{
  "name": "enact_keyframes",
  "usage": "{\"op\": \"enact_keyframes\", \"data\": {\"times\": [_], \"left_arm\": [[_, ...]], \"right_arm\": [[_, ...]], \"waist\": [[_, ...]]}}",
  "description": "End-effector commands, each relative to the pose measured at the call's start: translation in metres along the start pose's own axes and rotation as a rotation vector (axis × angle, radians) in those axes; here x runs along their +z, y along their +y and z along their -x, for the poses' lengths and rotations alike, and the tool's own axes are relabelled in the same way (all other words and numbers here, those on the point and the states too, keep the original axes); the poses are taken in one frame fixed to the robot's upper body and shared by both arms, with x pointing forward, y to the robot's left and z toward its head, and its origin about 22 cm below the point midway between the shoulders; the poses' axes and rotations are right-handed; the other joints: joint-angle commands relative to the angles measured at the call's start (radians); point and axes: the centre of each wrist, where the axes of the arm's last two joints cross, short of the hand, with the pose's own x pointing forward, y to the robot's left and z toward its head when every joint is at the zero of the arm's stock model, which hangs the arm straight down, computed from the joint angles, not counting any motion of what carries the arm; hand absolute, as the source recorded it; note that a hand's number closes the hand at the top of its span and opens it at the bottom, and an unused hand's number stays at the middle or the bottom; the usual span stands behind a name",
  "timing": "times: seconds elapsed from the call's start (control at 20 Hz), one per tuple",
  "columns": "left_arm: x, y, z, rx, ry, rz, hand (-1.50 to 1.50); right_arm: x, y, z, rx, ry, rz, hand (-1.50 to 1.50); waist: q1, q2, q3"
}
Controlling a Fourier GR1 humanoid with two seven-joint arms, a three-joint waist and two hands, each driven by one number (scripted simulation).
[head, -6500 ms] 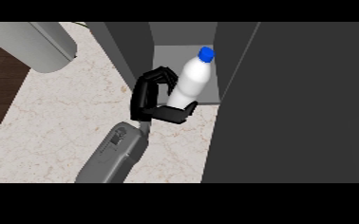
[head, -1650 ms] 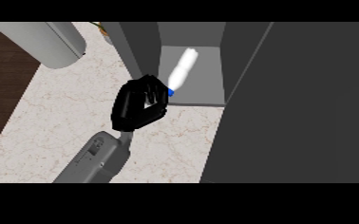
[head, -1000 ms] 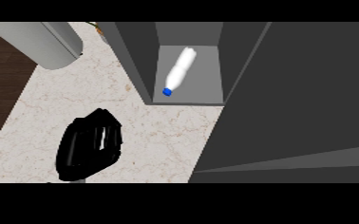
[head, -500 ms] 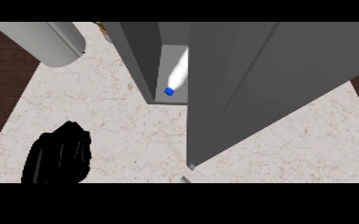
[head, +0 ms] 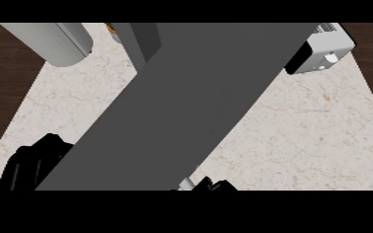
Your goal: Pick up the bottled water, place it into the cabinet and close the cabinet
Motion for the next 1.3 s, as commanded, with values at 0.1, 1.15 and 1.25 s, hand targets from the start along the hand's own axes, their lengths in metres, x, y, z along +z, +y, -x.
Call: {"op": "enact_keyframes", "data": {"times": [0.1,1.15,1.25], "left_arm": [[0.013,0.021,-0.006,0.002,-0.003,0.01,1.5],[0.022,0.049,-0.028,-0.016,0.018,0.045,1.5],[0.013,0.039,-0.032,0.001,-0.003,0.048,1.5]], "right_arm": [[-0.09,-0.004,0.012,-0.102,0.033,0.116,1.5],[-0.179,-0.141,0.112,-0.168,0.198,0.085,1.5],[-0.175,-0.149,0.117,-0.143,0.175,0.096,1.5]], "waist": [[0.013,0.008,0.002],[0.0,0.013,0.003],[0.0,0.016,0.004]]}}
